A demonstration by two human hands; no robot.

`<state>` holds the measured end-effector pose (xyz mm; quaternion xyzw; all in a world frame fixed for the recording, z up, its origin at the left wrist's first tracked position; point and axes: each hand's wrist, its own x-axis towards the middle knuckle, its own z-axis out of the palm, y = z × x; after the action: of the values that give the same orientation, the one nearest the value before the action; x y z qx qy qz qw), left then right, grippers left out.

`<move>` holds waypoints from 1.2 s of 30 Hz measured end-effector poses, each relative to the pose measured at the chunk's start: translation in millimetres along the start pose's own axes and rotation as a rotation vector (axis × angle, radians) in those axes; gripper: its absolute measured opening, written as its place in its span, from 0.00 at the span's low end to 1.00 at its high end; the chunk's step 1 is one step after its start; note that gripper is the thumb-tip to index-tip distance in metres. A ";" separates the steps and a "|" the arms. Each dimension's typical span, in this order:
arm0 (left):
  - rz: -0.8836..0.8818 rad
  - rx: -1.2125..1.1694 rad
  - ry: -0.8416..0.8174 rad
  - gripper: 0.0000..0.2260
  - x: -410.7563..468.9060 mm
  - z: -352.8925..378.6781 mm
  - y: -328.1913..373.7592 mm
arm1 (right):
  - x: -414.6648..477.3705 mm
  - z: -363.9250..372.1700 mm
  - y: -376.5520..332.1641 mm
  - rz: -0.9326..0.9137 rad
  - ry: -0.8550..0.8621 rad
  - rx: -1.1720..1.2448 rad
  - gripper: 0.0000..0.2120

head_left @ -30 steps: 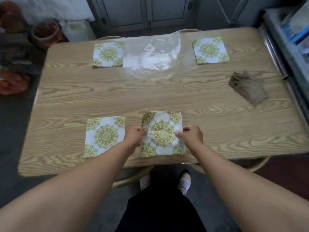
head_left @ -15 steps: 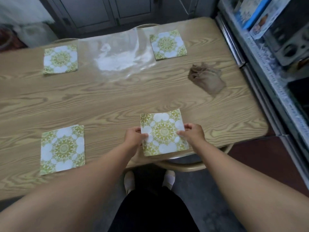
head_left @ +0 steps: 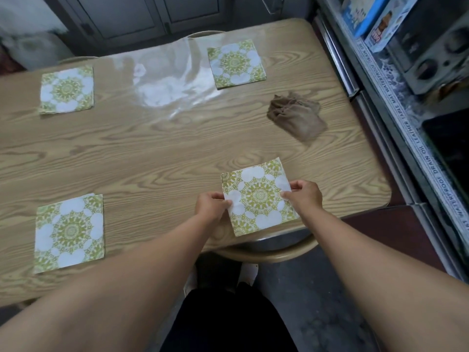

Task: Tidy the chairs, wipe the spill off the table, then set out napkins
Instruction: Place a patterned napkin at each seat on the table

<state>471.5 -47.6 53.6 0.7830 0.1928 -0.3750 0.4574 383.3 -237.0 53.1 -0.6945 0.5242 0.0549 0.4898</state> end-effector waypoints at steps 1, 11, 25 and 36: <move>0.002 0.002 0.002 0.06 0.4 2.5 0.3 | 2.0 -2.1 1.5 0.002 0.008 -0.011 0.09; -0.012 -0.046 0.137 0.07 -0.8 23.3 -4.1 | 10.9 -14.5 11.4 0.006 0.035 -0.028 0.05; -0.077 -0.175 0.251 0.05 1.5 37.8 -2.6 | 15.2 -16.3 12.4 0.040 0.077 0.031 0.03; -0.104 -0.350 0.376 0.06 1.8 40.1 7.2 | 19.0 -5.3 -1.7 0.124 0.123 0.154 0.07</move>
<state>460.8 -85.9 44.3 0.7369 0.3765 -0.2068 0.5220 390.8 -253.8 45.6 -0.6231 0.5977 0.0019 0.5045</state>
